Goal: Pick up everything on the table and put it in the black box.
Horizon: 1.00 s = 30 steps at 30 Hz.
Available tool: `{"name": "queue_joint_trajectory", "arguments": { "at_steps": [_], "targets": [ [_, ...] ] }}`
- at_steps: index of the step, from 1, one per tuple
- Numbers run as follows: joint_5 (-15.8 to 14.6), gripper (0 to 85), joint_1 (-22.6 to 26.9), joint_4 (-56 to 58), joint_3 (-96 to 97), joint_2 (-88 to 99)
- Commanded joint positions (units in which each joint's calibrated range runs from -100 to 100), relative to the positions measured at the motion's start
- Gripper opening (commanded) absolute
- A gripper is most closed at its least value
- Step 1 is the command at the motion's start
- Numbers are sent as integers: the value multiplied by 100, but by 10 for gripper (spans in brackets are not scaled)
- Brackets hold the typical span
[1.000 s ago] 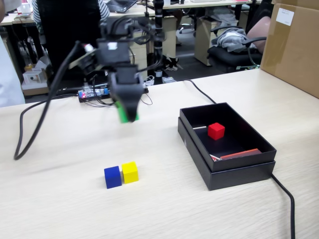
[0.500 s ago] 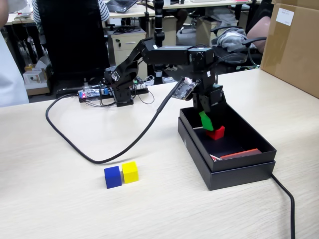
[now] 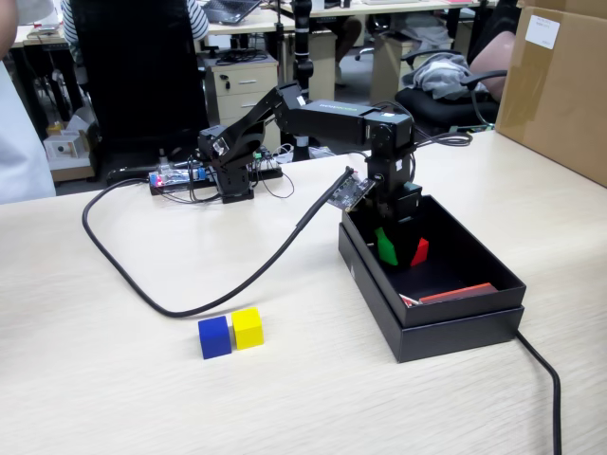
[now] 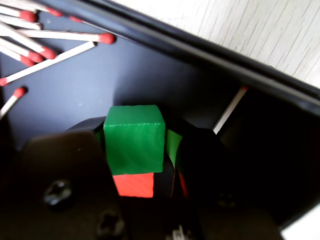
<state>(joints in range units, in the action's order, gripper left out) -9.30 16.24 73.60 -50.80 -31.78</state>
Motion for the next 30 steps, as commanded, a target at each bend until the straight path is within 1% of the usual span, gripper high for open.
{"name": "queue_joint_trajectory", "arguments": {
  "at_steps": [1,2,7,11,14,16,17,18,20,22,23,26,30],
  "targets": [
    [-29,249,0,256,-523,120],
    [-34,286,0,334,-550,109],
    [-29,391,-34,446,-541,522],
    [107,395,-225,498,-469,2036],
    [361,394,-503,498,-378,3195],
    [567,395,-694,506,-251,3654],
    [684,395,-811,498,-160,3838],
    [904,418,-1060,498,-33,4044],
    [1118,441,-1333,498,30,4113],
    [1284,441,-1597,498,30,4056],
    [1402,443,-1817,498,30,3792],
    [1519,463,-2110,498,-133,3092],
    [1626,463,-2354,489,-450,2117]
  ]
}}
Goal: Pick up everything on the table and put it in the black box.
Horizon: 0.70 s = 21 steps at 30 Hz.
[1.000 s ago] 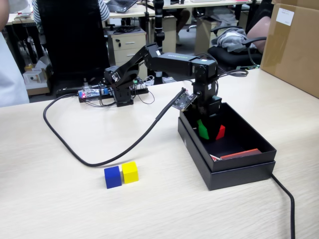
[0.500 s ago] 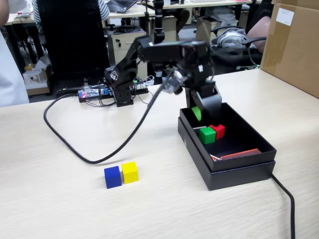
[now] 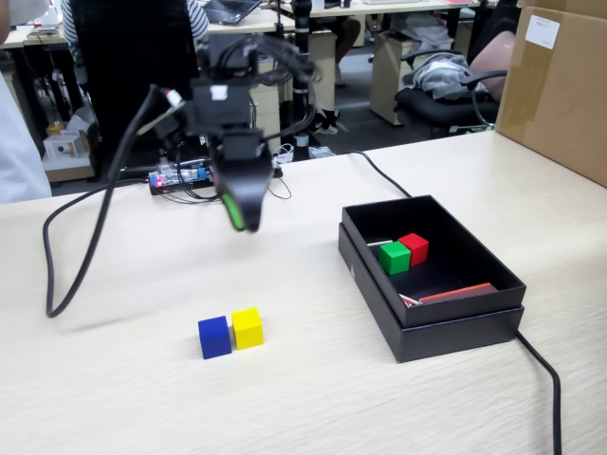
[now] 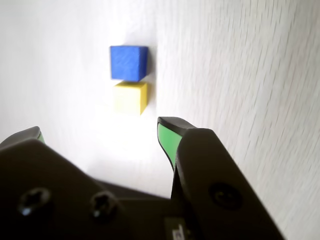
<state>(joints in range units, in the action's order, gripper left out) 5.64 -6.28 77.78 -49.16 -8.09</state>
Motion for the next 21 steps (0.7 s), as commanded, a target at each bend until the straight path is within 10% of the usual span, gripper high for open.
{"name": "queue_joint_trajectory", "arguments": {
  "at_steps": [1,21],
  "targets": [
    [147,463,-142,71,-715,-482],
    [322,407,-357,62,-2229,-3316]
  ]
}}
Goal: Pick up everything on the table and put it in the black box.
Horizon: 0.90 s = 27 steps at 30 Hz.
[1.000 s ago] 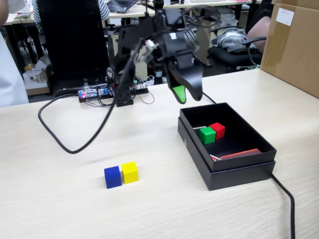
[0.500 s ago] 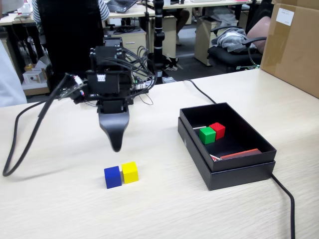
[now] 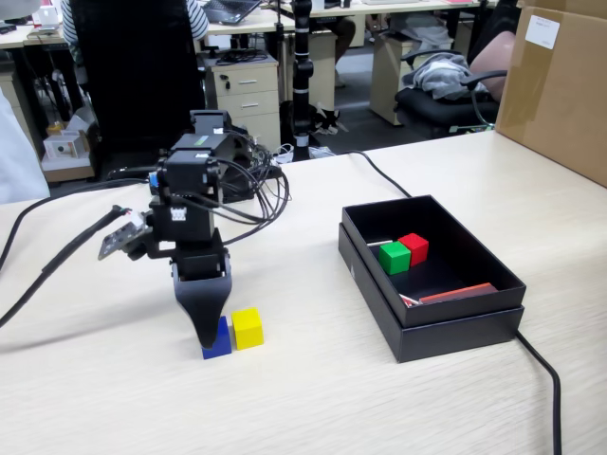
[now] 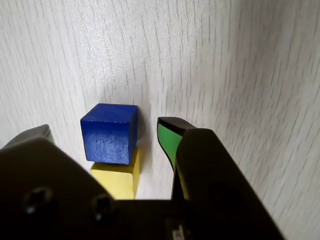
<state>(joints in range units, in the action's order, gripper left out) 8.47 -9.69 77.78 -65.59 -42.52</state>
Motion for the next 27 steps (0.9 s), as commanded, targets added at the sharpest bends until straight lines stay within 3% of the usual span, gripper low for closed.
{"name": "queue_joint_trajectory", "arguments": {
  "at_steps": [1,6,9,11,15,20,27],
  "targets": [
    [39,375,-10,62,-595,59],
    [54,327,0,-7,-613,-91],
    [39,128,-5,-128,-721,-171],
    [39,66,-10,-205,-749,-182],
    [44,65,-63,-180,-613,185],
    [15,65,29,-84,158,2342],
    [-527,68,938,-59,1808,4625]
  ]
}}
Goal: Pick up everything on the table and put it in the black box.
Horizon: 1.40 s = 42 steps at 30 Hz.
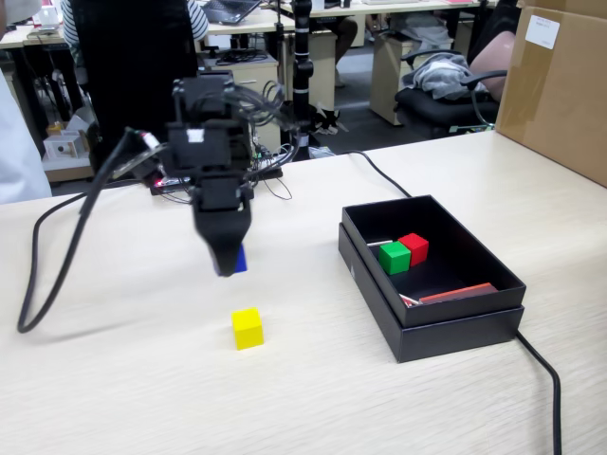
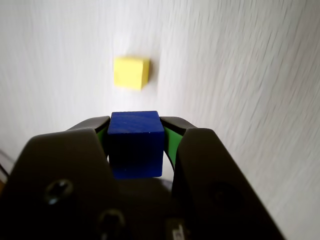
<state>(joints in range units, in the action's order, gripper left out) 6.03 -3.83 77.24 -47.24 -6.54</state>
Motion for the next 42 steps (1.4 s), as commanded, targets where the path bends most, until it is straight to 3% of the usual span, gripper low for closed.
{"name": "queue_joint_trajectory", "arguments": {
  "at_steps": [1,3,9,12,35,36,39,42],
  "targets": [
    [-386,68,518,-4,109,1176],
    [-684,68,1001,-4,173,1291],
    [-1167,68,1954,-4,-426,430],
    [-1328,68,2154,-13,-788,-281],
    [-1573,78,2300,-4,-1396,-1968],
    [-1573,92,2300,-4,-1387,-1968],
    [-1563,265,2281,143,-1350,-1968],
    [-1553,279,2222,186,-1305,-1773]
  ]
}}
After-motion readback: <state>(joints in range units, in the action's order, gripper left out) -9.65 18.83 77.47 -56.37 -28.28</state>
